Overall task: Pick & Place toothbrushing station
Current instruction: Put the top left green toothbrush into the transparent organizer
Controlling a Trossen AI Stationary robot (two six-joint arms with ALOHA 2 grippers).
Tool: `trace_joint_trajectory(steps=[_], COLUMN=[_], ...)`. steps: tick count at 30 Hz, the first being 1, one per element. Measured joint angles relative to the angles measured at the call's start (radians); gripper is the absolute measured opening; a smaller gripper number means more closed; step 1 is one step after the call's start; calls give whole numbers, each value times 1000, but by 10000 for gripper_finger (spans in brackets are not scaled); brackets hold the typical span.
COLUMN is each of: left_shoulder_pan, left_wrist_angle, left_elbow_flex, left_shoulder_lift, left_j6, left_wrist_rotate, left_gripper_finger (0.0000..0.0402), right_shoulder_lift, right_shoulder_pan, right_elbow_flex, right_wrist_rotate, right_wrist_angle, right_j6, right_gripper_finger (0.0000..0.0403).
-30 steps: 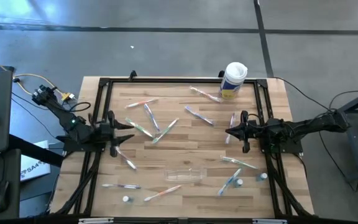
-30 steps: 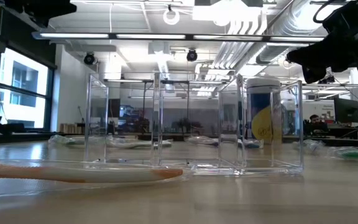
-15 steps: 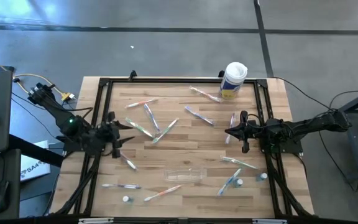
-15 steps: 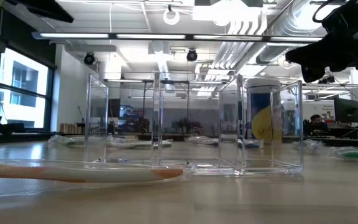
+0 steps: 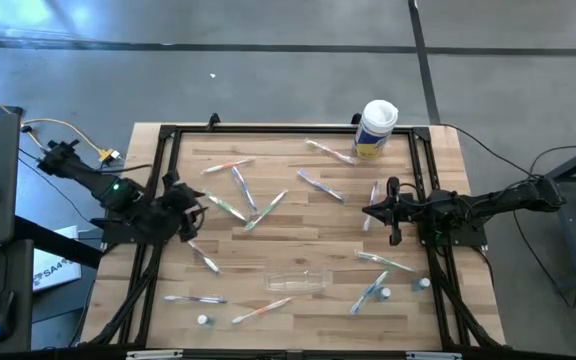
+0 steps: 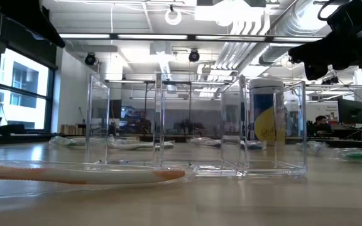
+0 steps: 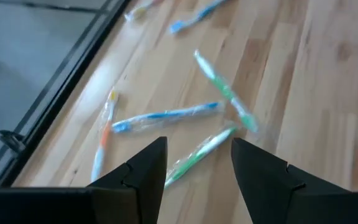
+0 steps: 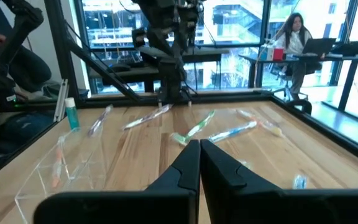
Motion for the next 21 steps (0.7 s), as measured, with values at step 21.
trace_joint_trajectory(steps=[21], left_shoulder_pan=[696], left_wrist_angle=[185], left_elbow_flex=[-1], left_shoulder_lift=[359], left_j6=[602], left_wrist_rotate=[613], left_gripper_finger=[177], right_shoulder_lift=[0], right_shoulder_pan=[0], right_elbow_flex=[0], right_wrist_rotate=[-1], right_wrist_angle=[-4], right_j6=[-27], right_gripper_finger=[3])
